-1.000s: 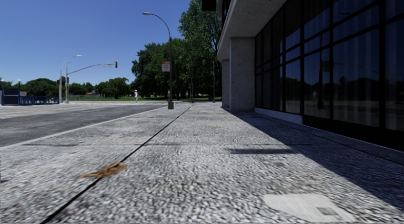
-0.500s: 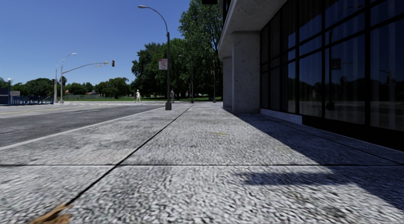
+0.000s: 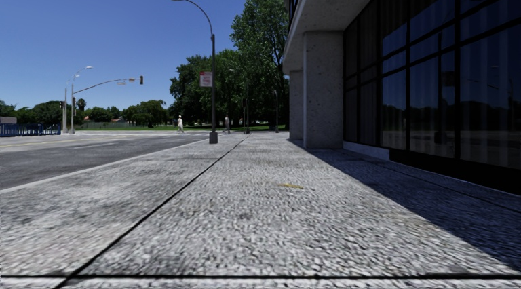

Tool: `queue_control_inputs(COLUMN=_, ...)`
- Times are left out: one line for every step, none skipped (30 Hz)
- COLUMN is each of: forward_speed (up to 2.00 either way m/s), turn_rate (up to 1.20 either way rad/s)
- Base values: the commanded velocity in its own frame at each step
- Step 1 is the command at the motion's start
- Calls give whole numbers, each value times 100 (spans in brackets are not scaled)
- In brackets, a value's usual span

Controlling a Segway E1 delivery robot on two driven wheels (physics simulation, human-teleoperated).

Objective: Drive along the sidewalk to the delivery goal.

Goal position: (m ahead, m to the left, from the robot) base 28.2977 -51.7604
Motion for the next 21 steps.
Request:
queue_control_inputs(forward_speed=200, turn_rate=0)
queue_control_inputs(forward_speed=200, turn_rate=0)
queue_control_inputs(forward_speed=200, turn_rate=0)
queue_control_inputs(forward_speed=200, turn_rate=0)
queue_control_inputs(forward_speed=200, turn_rate=0)
queue_control_inputs(forward_speed=200, turn_rate=0)
queue_control_inputs(forward_speed=200, turn_rate=0)
queue_control_inputs(forward_speed=200, turn_rate=0)
queue_control_inputs(forward_speed=200, turn_rate=0)
queue_control_inputs(forward_speed=200, turn_rate=0)
queue_control_inputs(forward_speed=200, turn_rate=0)
queue_control_inputs(forward_speed=200, turn_rate=0)
queue_control_inputs(forward_speed=200, turn_rate=0)
queue_control_inputs(forward_speed=200, turn_rate=0)
queue_control_inputs(forward_speed=200, turn_rate=0)
queue_control_inputs(forward_speed=200, turn_rate=0)
queue_control_inputs(forward_speed=200, turn_rate=0)
queue_control_inputs(forward_speed=200, turn_rate=0)
queue_control_inputs(forward_speed=200, turn_rate=0)
queue_control_inputs(forward_speed=200, turn_rate=0)
queue_control_inputs(forward_speed=200, turn_rate=0)
